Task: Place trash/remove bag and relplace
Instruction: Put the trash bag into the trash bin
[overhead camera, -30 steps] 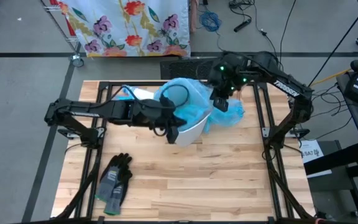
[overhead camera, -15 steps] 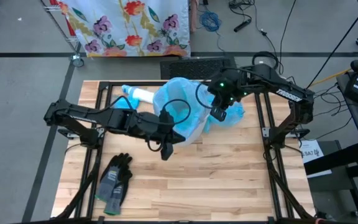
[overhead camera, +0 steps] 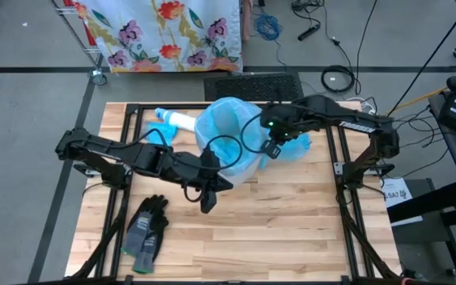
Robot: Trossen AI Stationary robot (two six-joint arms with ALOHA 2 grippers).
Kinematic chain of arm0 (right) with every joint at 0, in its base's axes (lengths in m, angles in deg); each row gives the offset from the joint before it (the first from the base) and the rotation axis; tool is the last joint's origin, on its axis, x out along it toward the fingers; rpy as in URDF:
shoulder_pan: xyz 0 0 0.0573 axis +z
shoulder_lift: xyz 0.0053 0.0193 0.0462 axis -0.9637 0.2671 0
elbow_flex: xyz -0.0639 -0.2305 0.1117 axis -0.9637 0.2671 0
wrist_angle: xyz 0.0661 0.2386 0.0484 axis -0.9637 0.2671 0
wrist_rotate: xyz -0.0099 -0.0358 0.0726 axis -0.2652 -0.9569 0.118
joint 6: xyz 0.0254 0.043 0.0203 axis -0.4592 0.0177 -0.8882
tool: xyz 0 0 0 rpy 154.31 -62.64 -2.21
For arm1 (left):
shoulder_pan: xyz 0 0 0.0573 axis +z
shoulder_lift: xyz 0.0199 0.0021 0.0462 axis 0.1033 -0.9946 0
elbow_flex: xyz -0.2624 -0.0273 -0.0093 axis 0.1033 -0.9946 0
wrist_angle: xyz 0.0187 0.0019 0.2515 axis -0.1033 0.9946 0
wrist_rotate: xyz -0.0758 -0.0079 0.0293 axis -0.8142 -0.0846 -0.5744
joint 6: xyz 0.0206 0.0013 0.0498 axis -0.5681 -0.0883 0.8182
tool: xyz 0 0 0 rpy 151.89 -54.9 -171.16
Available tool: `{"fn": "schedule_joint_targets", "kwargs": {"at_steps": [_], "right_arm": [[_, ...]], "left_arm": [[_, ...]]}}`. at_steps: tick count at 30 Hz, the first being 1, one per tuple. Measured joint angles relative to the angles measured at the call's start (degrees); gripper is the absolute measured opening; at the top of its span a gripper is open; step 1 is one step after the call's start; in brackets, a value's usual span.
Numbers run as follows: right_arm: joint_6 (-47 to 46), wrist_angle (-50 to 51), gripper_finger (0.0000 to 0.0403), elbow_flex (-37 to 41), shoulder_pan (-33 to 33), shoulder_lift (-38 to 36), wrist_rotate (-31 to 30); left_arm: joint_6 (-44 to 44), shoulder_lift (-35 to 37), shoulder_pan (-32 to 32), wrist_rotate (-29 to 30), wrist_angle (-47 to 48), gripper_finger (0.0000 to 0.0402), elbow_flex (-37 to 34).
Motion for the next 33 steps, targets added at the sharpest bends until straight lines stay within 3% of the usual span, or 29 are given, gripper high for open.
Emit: {"fn": "schedule_joint_targets", "kwargs": {"at_steps": [6, 10, 13, 18, 26, 33], "right_arm": [[-2.08, -12.18, 0.0, 7.01, 1.83, -2.52, 7.25], [-0.84, -20.77, 0.0, 10.29, 6.61, -3.73, 7.87], [-2.86, -19.49, 0.0, 10.65, 8.87, -3.76, 7.88], [-6.43, -16.55, 0.0, 10.41, 11.28, -5.13, 5.42], [-3.67, -27.08, 0.0, 10.02, 15.8, -9.86, -3.35], [3.05, -29.07, 0.0002, 10.0, 15.09, -9.04, -2.68]], "left_arm": [[-0.04, 1.7, -1.37, 3.03, 1.58, 0.0, -0.02], [-0.45, 2.62, -2.77, 5.92, 4.51, 0.0, 0.0], [-0.56, 3.45, -3.93, 7.16, 6.51, 0.0, -0.04], [-2.02, 5.22, -5.74, 11.75, 9.18, 0.0, -0.04], [-3.47, 6.35, -6.49, 14.41, 10.0, 0.0, -0.02], [-3.45, 6.16, -6.49, 14.45, 10.01, 0.0, 0.0]]}}
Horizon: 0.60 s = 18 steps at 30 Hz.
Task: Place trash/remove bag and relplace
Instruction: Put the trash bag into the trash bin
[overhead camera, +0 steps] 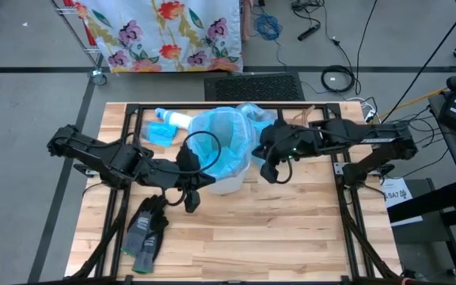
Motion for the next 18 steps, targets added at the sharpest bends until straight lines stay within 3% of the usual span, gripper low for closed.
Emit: {"fn": "schedule_joint_targets", "kwargs": {"at_steps": [10, 18], "right_arm": [[23.96, -1.02, 0.0074, 0.0, 2.69, 1.58, -0.29], [29.6, -3.45, 0.0131, 0.04, 2.9, 3.31, -1.96]], "left_arm": [[-0.02, -0.07, 0.0, -0.02, 0.0, 0.0, 0.0], [-0.07, -0.09, 0.0, -0.04, -0.02, 0.0, 0.0]]}}
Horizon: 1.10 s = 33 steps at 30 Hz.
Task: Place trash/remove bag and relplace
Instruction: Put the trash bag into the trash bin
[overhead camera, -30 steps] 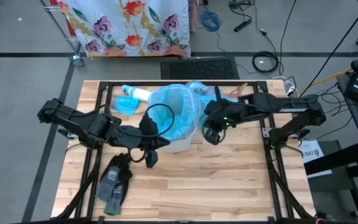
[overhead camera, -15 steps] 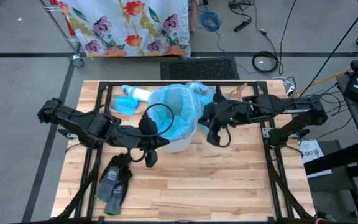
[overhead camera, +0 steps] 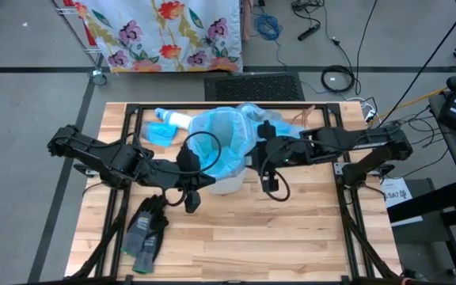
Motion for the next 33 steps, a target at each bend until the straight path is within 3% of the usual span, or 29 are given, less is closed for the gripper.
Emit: {"fn": "schedule_joint_targets", "kwargs": {"at_steps": [10, 14, 20, 33], "right_arm": [[9.48, 1.37, 0.0141, 0.0, 0.0, 1.61, -0.01], [11.56, 0.51, 0.0125, -0.13, 0.0, 2.53, -1.21], [9.13, 0.39, 0.0015, -0.09, -0.07, 2.49, -1.55], [-2.81, 4.68, 0.0, 0.0, 3.45, 1.53, -1.49]], "left_arm": [[-1.42, 0.0, 0.07, 0.0, -0.15, 0.0, 0.0], [-1.47, 0.0, 0.07, 0.0, -0.17, 0.0, 0.0], [-1.51, -0.04, 0.07, 0.02, -0.2, 0.0, 0.0], [-1.46, -0.04, 0.07, 0.09, -0.18, 0.0, 0.0]]}}
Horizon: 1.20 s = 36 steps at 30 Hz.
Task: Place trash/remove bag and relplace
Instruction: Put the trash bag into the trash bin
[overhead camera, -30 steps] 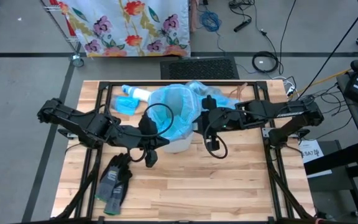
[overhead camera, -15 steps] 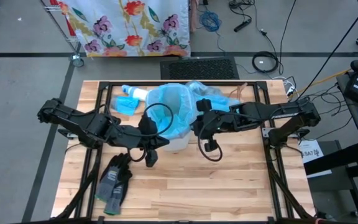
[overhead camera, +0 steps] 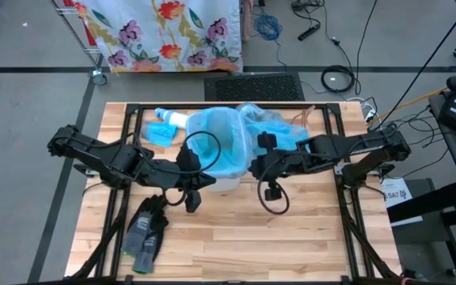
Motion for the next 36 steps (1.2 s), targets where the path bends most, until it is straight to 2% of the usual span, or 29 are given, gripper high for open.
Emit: {"fn": "schedule_joint_targets", "kwargs": {"at_steps": [6, 12, 19, 24, 31, 36], "right_arm": [[-7.79, 3.72, 0.0, 1.6, -0.67, 0.78, 0.17], [-11.48, -0.91, 0.0, 7.91, -2.54, 0.85, 6.58], [-15.02, -5.47, 0.0004, 8.39, -2.72, 0.04, 8.01], [-14.97, -10.02, 0.004, 8.37, -2.27, -1.13, 8.04], [-17.07, -10.19, 0.0113, 8.37, -2.27, -3.03, 8.48], [-19.45, -11.22, 0.0143, 8.35, -2.1, -5.12, 15.7]], "left_arm": [[0.02, 0.0, 0.0, 0.04, 0.0, 0.0, -0.01], [0.02, 0.0, 0.0, 0.06, 0.02, 0.0, -0.02], [0.0, 0.0, 0.0, 0.91, 0.02, 0.0, -0.02], [0.02, 0.0, 0.0, 0.96, 0.02, 0.0, -0.02], [-0.02, 0.57, -0.04, 2.75, 3.41, 0.0, -0.02], [-2.86, 2.93, -1.01, 6.68, 7.48, 0.0, -0.13]]}}
